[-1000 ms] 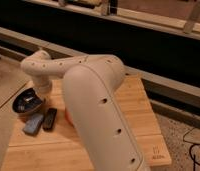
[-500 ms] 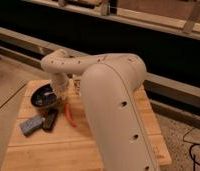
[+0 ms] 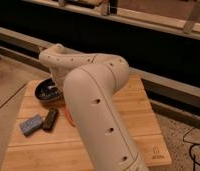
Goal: Drag the ceramic bowl in a circle
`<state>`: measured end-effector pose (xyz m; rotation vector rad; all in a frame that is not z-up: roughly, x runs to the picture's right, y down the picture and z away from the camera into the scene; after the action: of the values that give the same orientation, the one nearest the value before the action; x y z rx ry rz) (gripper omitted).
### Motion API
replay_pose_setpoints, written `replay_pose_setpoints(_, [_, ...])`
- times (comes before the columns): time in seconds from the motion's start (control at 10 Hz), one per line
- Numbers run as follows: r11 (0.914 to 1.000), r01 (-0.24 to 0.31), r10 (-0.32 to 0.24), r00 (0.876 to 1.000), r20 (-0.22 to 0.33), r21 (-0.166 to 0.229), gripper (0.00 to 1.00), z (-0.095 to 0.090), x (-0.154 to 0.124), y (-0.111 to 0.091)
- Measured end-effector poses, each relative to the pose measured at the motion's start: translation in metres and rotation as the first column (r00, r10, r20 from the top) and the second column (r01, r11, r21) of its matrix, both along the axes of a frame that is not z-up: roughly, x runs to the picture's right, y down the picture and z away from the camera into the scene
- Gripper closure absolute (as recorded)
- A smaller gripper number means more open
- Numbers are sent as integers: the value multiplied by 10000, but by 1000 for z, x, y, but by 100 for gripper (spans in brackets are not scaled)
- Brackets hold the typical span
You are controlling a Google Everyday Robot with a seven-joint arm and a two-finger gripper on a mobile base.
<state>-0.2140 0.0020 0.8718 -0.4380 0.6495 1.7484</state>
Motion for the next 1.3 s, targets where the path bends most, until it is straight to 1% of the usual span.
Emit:
replay_pose_setpoints(0.1, [9995, 283, -285, 9995, 112, 104, 100, 3, -11, -7])
replay_pose_setpoints(0.2, [9965, 739, -755, 9963, 408, 381, 100, 3, -33, -22])
replay_pose_setpoints(0.4, [9891, 1223, -1303, 9865, 996, 822, 100, -6, -67, -37])
replay_pose_setpoints(0.5, [9861, 1325, -1460, 9791, 1416, 1001, 100, -15, -87, -38])
replay_pose_setpoints(0.6, [9852, 1338, -1502, 9752, 1624, 1073, 100, -20, -96, -38])
replay_pose_setpoints(0.8, [9830, 1357, -1620, 9583, 2356, 1238, 100, -40, -121, -27])
replay_pose_setpoints(0.9, [9858, 1232, -1496, 9532, 2626, 1144, 100, -49, -126, -16])
replay_pose_setpoints(1.0, [9891, 1088, -1328, 9504, 2812, 992, 100, -55, -127, -5])
replay_pose_setpoints(1.2, [9952, 816, -945, 9468, 3077, 544, 100, -64, -121, 25])
replay_pose_setpoints(1.3, [9970, 691, -765, 9483, 3080, 349, 100, -65, -114, 36])
